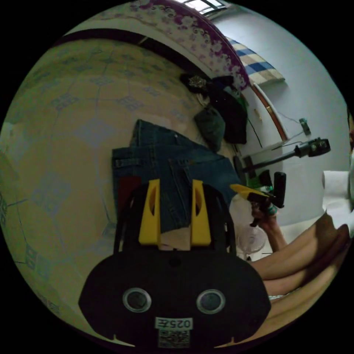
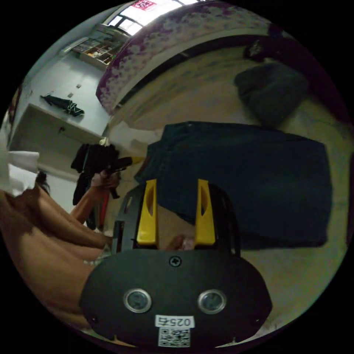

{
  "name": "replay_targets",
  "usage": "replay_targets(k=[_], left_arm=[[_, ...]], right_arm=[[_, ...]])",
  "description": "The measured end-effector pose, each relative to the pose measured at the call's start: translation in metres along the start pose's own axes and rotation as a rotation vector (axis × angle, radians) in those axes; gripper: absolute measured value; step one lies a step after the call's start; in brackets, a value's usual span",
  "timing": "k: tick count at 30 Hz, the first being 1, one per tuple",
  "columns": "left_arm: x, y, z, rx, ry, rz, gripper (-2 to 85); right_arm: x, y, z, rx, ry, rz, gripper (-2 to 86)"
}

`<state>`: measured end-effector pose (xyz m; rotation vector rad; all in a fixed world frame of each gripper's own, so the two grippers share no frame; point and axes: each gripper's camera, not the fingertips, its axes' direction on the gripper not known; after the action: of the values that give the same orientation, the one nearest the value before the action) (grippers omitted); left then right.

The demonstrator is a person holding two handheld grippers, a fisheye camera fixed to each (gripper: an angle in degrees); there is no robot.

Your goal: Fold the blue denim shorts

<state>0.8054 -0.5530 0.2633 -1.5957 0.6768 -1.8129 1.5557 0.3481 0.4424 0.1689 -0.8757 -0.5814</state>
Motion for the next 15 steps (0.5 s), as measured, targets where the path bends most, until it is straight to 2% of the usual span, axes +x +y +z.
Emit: replay_targets(k=[4,7,9,13,15], left_arm=[[-0.01,0.002,-0.012,0.021,-0.153,0.007,11.2],[-0.026,-0.003,-0.019,0.024,-0.303,-0.004,11.2],[-0.046,-0.012,-0.019,0.016,-0.271,-0.017,11.9],[-0.052,-0.032,-0.013,-0.021,-0.193,0.046,11.6],[-0.043,-0.045,-0.005,-0.074,-0.178,0.109,10.0]], right_arm=[[-0.038,-0.023,0.052,-0.014,0.085,-0.056,15.5],[-0.066,-0.032,0.082,-0.125,0.195,-0.194,13.6],[-0.074,-0.034,0.096,-0.169,0.387,-0.267,10.9],[-0.071,-0.042,0.089,-0.185,0.412,-0.199,10.0],[-0.067,-0.045,0.076,-0.167,0.507,-0.148,10.0]])
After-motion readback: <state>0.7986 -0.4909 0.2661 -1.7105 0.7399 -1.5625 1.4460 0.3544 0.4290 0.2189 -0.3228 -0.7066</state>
